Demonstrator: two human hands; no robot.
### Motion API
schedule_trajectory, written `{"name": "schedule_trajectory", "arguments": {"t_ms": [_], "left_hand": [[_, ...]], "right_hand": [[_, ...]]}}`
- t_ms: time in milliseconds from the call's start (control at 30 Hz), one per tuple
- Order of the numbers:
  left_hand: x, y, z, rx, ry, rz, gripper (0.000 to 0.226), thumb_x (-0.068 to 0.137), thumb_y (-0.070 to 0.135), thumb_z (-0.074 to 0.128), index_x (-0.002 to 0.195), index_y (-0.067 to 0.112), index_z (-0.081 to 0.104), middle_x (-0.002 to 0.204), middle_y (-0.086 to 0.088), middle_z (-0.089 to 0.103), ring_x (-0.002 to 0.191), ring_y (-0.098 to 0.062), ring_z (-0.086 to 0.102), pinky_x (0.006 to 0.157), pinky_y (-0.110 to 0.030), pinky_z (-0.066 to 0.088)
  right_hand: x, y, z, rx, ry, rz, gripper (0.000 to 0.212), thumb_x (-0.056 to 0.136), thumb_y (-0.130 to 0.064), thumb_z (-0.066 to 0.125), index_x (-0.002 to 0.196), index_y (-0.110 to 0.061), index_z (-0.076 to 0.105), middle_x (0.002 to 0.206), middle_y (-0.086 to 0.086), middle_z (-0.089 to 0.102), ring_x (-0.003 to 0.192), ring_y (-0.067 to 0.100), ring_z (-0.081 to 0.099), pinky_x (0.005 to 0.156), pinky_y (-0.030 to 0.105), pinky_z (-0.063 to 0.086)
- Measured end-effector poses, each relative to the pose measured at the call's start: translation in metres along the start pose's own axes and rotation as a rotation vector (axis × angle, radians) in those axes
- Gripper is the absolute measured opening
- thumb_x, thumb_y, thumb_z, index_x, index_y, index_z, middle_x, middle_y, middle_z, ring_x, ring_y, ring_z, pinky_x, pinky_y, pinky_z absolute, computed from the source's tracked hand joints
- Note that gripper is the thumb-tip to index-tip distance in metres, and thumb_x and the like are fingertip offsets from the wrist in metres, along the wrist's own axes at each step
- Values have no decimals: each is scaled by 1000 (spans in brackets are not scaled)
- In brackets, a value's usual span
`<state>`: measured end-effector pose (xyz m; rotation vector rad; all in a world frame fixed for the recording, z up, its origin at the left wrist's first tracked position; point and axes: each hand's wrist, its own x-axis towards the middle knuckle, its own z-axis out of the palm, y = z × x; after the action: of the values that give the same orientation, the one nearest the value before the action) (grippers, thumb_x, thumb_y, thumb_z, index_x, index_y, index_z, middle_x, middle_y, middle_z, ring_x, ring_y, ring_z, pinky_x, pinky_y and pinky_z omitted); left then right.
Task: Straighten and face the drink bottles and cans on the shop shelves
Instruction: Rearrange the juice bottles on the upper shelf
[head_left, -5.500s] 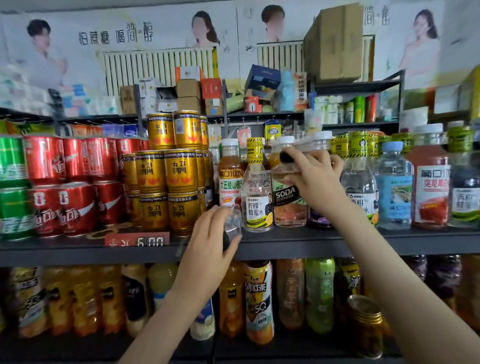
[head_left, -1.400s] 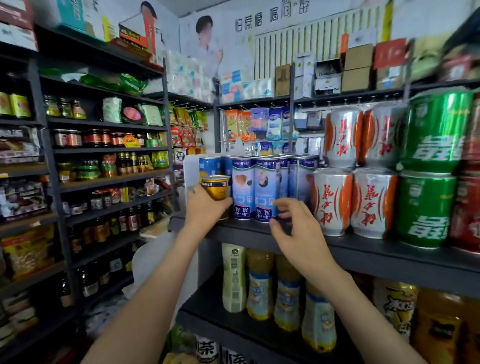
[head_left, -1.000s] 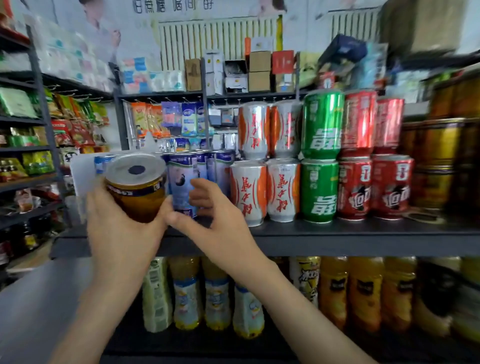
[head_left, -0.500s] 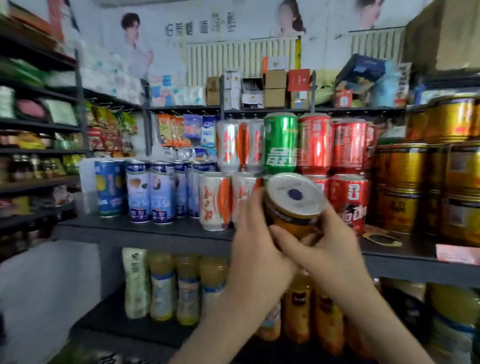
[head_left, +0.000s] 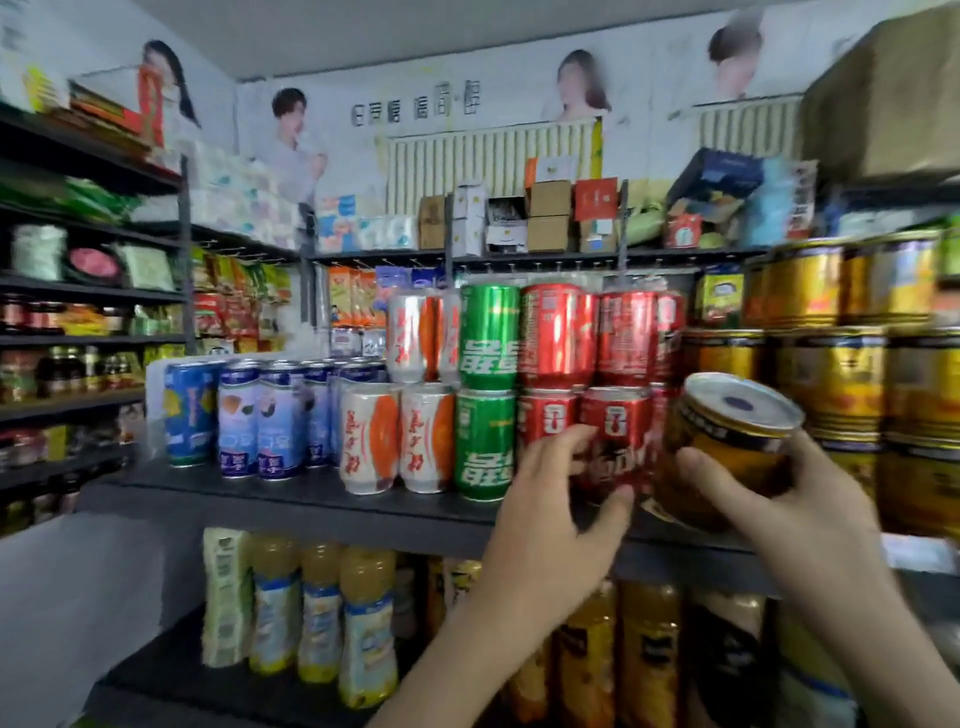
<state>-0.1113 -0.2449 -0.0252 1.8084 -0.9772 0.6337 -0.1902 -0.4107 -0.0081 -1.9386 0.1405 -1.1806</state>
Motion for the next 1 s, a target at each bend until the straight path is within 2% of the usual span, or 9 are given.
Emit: {"name": "schedule_trajectory", "arguments": {"t_ms": [67, 133, 233, 333, 467, 633, 733, 867, 1000], "left_hand": [[9, 7, 18, 2, 14, 25, 47, 90, 41, 59, 132, 38, 39, 124, 26, 43, 113, 11, 44, 96, -7, 37], [18, 13, 34, 19, 9, 63, 47, 89, 37, 60, 133, 34, 41, 123, 22, 47, 113, 4, 49, 97, -17, 42], [30, 20, 50, 13, 6, 63, 45, 89, 31, 62, 131, 28, 44, 116, 20, 50, 108, 0, 53, 94, -21, 47], [39, 20, 62, 2, -62, 52, 45, 90, 25, 62, 132, 24, 44, 111, 18, 51, 103, 2, 52, 88, -14, 44], [46, 19, 79, -23, -148, 17, 44, 93, 23, 59, 133, 23, 42, 121, 10, 54, 105, -2, 51, 86, -13, 41], [51, 17, 99, -39, -260, -47, 50, 93, 22, 58, 139, 19, 37, 135, 0, 52, 120, -12, 52, 99, -26, 44], [54, 18, 108, -42, -268, -78, 54, 94, 22, 57, 142, 17, 33, 136, -2, 51, 120, -14, 52, 96, -23, 42], [65, 20, 117, -25, -288, -133, 57, 92, 26, 60, 141, 14, 32, 129, -4, 56, 114, -19, 57, 93, -26, 45], [72, 23, 129, -39, -325, -150, 49, 90, 27, 63, 131, 13, 40, 120, -5, 61, 105, -19, 59, 83, -24, 46]], "right_hand": [[10, 1, -7, -73, 42, -37, 44, 71, -41, 77, 104, -31, 50, 84, -17, 56, 74, -4, 52, 64, 10, 39], [20, 14, -15, -145, 32, 24, 45, 72, -45, 75, 105, -32, 48, 84, -22, 53, 73, -13, 47, 58, 4, 36], [31, 21, -17, -236, 33, 40, 45, 74, -49, 73, 105, -26, 50, 87, -16, 55, 73, -5, 51, 57, 5, 35], [41, 29, -13, -262, 46, 75, 50, 74, -49, 73, 107, -17, 55, 89, -12, 60, 78, 2, 56, 61, 9, 41], [47, 42, -9, -287, 38, 104, 49, 75, -46, 74, 108, -14, 56, 91, -8, 63, 78, 2, 57, 58, 9, 40], [46, 56, -9, -272, -37, 178, 49, 80, -37, 72, 118, -13, 52, 104, -5, 63, 92, 9, 60, 71, 15, 46], [40, 54, -16, -349, -53, 111, 44, 88, -28, 66, 126, -16, 48, 112, -5, 62, 98, 8, 57, 73, 10, 41], [30, 46, -27, -448, -16, -12, 48, 95, -11, 53, 141, -15, 40, 126, 1, 59, 115, 17, 56, 87, 17, 41], [22, 52, -39, -444, 29, -72, 44, 95, -6, 51, 137, -13, 45, 128, 3, 59, 117, 14, 55, 89, 12, 38]]}}
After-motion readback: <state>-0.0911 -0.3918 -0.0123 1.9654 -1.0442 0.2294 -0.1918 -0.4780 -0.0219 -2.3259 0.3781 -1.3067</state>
